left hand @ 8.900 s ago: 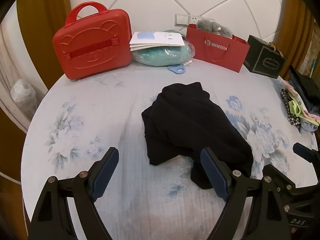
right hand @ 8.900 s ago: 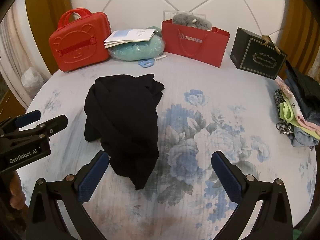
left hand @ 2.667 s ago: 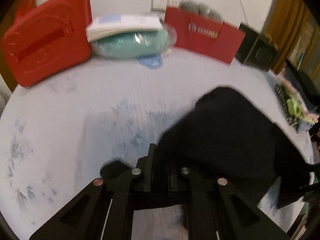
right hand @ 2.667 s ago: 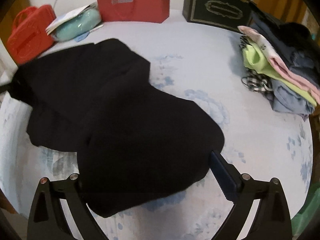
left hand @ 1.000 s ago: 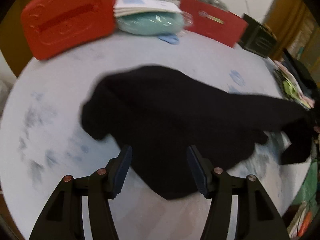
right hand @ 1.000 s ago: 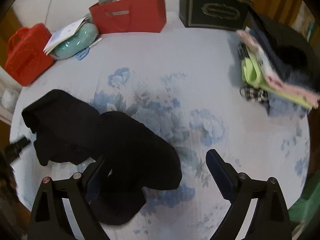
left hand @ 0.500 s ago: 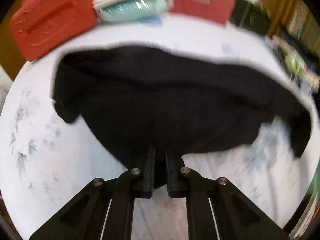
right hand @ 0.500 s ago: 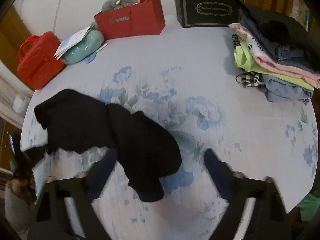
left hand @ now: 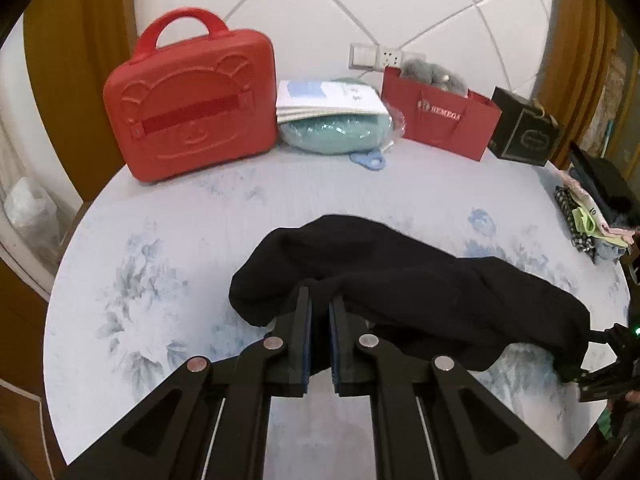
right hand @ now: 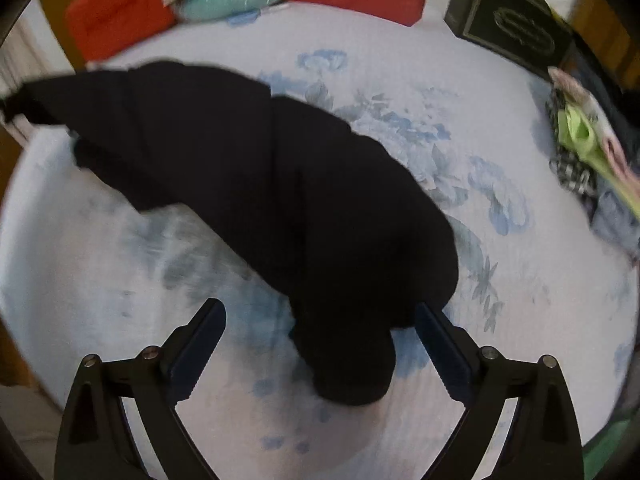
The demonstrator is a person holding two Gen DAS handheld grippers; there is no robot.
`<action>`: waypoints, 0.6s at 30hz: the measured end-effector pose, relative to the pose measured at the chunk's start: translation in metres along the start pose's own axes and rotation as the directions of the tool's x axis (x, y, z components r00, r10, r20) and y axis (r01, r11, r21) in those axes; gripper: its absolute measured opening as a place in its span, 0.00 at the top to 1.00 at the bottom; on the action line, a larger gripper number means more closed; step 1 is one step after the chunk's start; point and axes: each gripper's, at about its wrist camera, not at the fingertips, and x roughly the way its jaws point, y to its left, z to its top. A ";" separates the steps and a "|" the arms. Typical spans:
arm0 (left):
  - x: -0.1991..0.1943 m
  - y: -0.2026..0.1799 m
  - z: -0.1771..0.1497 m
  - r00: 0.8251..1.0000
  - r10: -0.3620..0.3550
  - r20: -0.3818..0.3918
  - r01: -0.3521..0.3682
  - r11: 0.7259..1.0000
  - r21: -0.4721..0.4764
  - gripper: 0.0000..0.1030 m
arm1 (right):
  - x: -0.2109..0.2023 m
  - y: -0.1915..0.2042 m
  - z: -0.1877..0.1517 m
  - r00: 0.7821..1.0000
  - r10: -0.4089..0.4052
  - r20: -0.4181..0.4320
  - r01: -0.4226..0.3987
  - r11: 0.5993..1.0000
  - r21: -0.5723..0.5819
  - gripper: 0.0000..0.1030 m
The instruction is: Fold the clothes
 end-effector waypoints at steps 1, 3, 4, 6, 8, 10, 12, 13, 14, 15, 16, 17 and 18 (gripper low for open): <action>0.001 0.002 0.000 1.000 -0.002 -0.001 0.002 1.000 -0.006 0.94 | 0.006 0.002 0.001 1.000 -0.028 -0.008 0.028 1.000 -0.009 0.48; 0.003 0.007 0.000 1.000 -0.006 -0.004 0.005 1.000 -0.018 0.94 | 0.007 -0.005 0.005 1.000 -0.026 -0.004 0.026 0.999 0.033 0.91; 0.004 0.009 0.001 1.000 -0.003 -0.004 0.002 1.000 -0.017 0.94 | 0.003 -0.011 0.009 1.000 -0.015 0.012 0.014 0.998 0.064 0.92; 0.006 0.012 0.009 1.000 -0.004 -0.001 0.004 1.000 -0.018 0.94 | -0.018 -0.020 0.021 0.996 -0.016 0.091 0.008 0.996 0.090 0.92; 0.006 0.017 0.021 1.000 -0.011 0.009 0.011 1.000 -0.024 0.94 | -0.043 -0.030 0.037 0.985 -0.002 0.174 -0.017 0.994 0.112 0.93; 0.005 0.019 0.037 0.999 -0.005 0.033 0.006 1.000 -0.024 0.94 | -0.072 -0.038 0.059 0.965 -0.005 0.263 -0.027 0.992 0.120 0.93; 0.007 0.022 0.056 0.998 0.001 0.060 0.000 1.000 -0.021 0.94 | -0.098 -0.045 0.088 0.938 -0.026 0.345 -0.017 0.992 0.121 0.93; 0.008 0.023 0.069 0.997 0.002 0.074 -0.001 1.000 -0.022 0.94 | -0.106 -0.045 0.104 0.928 -0.035 0.372 -0.008 0.993 0.115 0.93; 0.009 0.025 0.081 0.996 0.003 0.087 -0.001 1.000 -0.023 0.94 | -0.114 -0.045 0.122 0.915 -0.049 0.400 0.008 0.995 0.103 0.93; 0.010 0.027 0.097 0.994 0.008 0.106 -0.005 1.000 -0.026 0.94 | -0.121 -0.045 0.141 0.902 -0.060 0.427 0.023 0.995 0.092 0.93; 0.010 0.029 0.112 0.992 0.014 0.125 -0.011 0.999 -0.030 0.94 | -0.129 -0.046 0.160 0.889 -0.067 0.453 0.033 0.996 0.083 0.93; 0.009 0.031 0.128 0.989 0.020 0.145 -0.015 0.999 -0.036 0.94 | -0.136 -0.046 0.177 0.875 -0.074 0.478 0.042 0.996 0.076 0.93; 0.004 0.033 0.144 0.985 0.025 0.173 -0.018 0.999 -0.041 0.94 | -0.143 -0.044 0.189 0.863 -0.081 0.499 0.049 0.996 0.077 0.93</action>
